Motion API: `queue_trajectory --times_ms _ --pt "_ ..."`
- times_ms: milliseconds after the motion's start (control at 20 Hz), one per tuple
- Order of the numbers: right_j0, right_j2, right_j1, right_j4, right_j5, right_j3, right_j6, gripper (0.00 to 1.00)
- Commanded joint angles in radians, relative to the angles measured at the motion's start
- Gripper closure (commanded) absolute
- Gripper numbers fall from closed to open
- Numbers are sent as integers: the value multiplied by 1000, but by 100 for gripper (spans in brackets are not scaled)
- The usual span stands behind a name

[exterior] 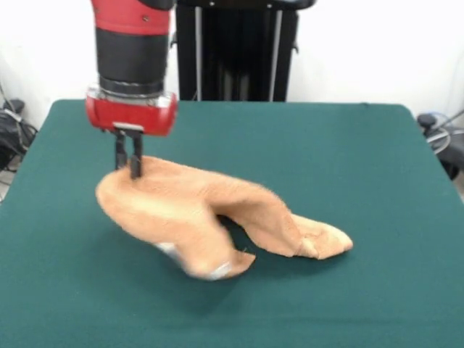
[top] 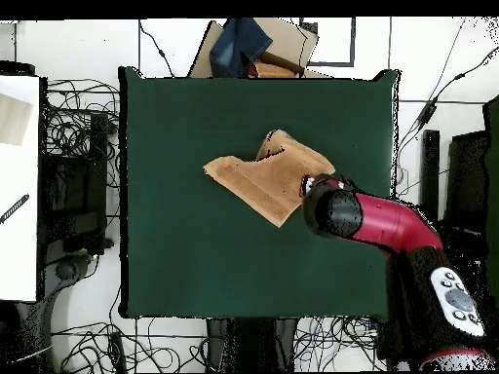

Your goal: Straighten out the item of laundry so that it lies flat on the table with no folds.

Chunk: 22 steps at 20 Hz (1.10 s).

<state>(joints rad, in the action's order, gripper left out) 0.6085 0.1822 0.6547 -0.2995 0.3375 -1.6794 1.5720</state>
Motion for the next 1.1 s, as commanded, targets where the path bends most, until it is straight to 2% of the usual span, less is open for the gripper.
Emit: queue_trajectory --times_ms 50,350,700,1100 --pt "67 126 78 -51 124 -126 -112 100" --pt "110 158 123 -49 159 -150 -133 100" --pt "140 188 137 -59 174 -156 -131 100" --pt "136 179 169 -67 167 -181 -86 100"
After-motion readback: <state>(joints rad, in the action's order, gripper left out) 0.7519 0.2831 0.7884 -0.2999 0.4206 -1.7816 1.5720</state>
